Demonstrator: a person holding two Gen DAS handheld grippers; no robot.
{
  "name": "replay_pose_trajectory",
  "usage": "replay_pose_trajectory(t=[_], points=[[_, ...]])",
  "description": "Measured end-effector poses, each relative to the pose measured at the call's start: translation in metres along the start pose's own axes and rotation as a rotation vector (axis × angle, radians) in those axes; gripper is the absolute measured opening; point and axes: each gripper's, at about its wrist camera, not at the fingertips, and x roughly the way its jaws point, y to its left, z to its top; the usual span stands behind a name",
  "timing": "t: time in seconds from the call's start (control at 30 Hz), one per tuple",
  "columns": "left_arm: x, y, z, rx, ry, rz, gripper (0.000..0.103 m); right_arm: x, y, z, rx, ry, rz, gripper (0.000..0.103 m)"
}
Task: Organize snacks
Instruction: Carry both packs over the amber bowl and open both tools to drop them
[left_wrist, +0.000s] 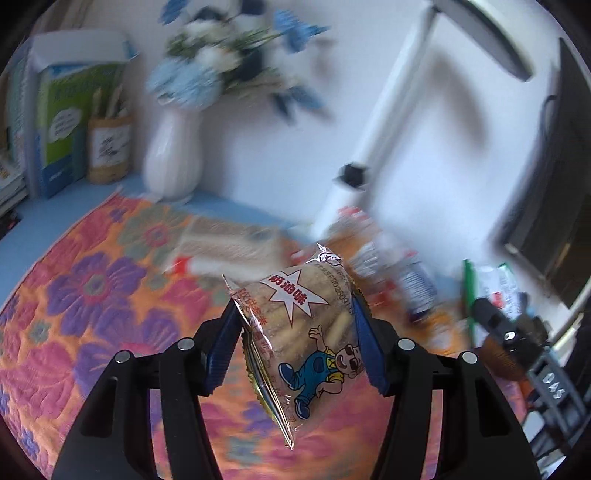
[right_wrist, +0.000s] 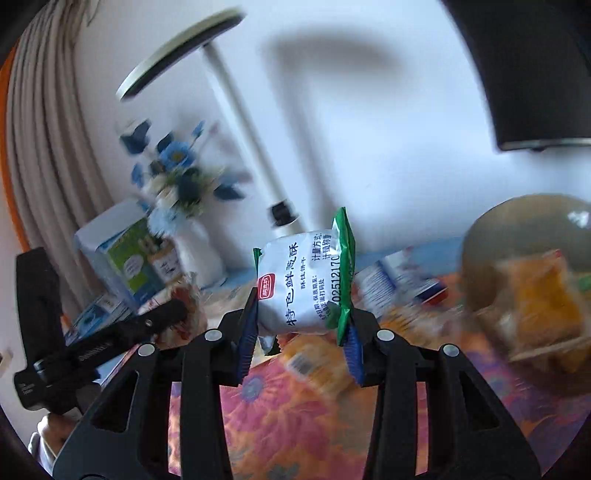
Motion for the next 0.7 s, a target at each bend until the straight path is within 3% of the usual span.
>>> replay_pose_trajectory(t=[0.3, 0.4, 0.63, 0.7], points=[[0.024, -0.107, 0.039, 0.104, 0.0, -0.199, 0.057, -0.045, -0.092, 0.037, 0.059, -0.059, -0.181, 0.041], [0.05, -0.154, 0.049, 0.137, 0.06, -0.317, 0.057, -0.058, -0.123, 0.04, 0.073, -0.069, -0.253, 0.041], [0.11, -0.259, 0.048, 0.248, 0.153, -0.479, 0.058, -0.065, -0.182, 0.038, 0.101, -0.039, -0.355, 0.042], [0.13, -0.286, 0.043, 0.274, 0.182, -0.499, 0.058, -0.057, -0.194, 0.034, 0.103, 0.008, -0.384, 0.051]])
